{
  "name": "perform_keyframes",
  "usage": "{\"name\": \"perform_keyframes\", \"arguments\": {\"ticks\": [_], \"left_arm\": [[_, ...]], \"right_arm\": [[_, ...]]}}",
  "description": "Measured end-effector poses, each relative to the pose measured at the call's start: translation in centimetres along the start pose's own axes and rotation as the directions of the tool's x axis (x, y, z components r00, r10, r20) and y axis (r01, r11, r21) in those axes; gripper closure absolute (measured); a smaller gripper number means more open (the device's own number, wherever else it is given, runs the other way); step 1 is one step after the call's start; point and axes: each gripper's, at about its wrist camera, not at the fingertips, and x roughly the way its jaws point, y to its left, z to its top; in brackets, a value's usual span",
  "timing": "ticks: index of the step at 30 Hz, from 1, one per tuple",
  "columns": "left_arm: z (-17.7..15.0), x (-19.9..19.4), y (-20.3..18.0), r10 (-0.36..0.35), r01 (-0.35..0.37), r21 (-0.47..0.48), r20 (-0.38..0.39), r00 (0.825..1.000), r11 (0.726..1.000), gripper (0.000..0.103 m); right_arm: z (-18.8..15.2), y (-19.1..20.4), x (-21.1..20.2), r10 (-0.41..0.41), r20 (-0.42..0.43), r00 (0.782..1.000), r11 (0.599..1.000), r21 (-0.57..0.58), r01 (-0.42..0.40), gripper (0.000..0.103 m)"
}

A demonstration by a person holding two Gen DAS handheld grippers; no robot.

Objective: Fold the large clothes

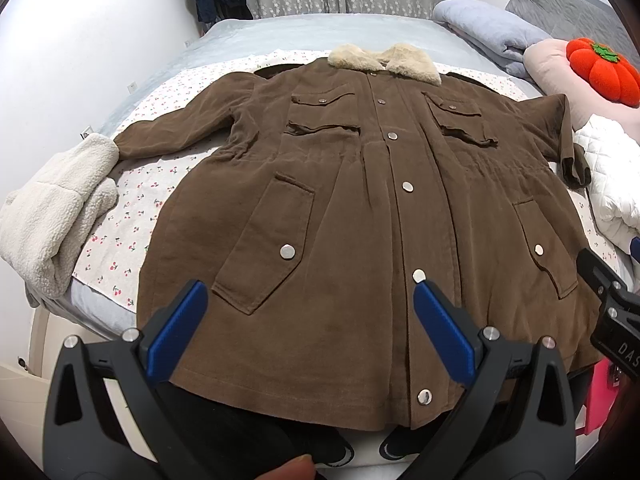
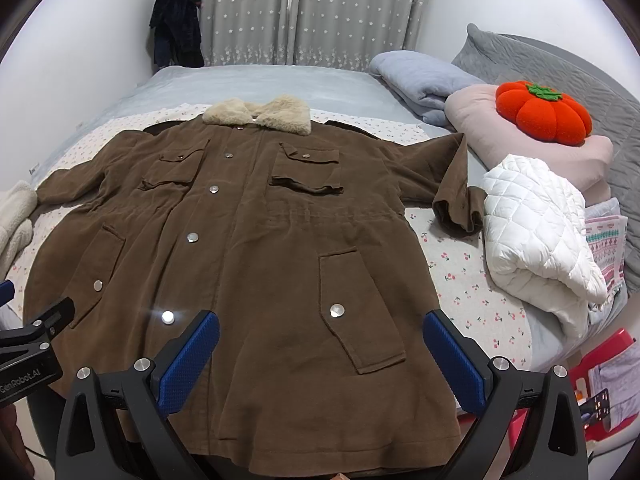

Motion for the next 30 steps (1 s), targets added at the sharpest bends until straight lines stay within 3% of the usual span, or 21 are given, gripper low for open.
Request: {"name": "perform_keyframes", "arguments": {"ticks": [30], "left_arm": [[0.6, 1.1, -0.1, 0.013, -0.013, 0.009, -0.017, 1.000, 1.000, 0.000]], "right_arm": [[-0.1, -0.9, 1.3, 0.003, -0.028, 1.000, 1.000, 0.029, -0.002, 0.000]]}}
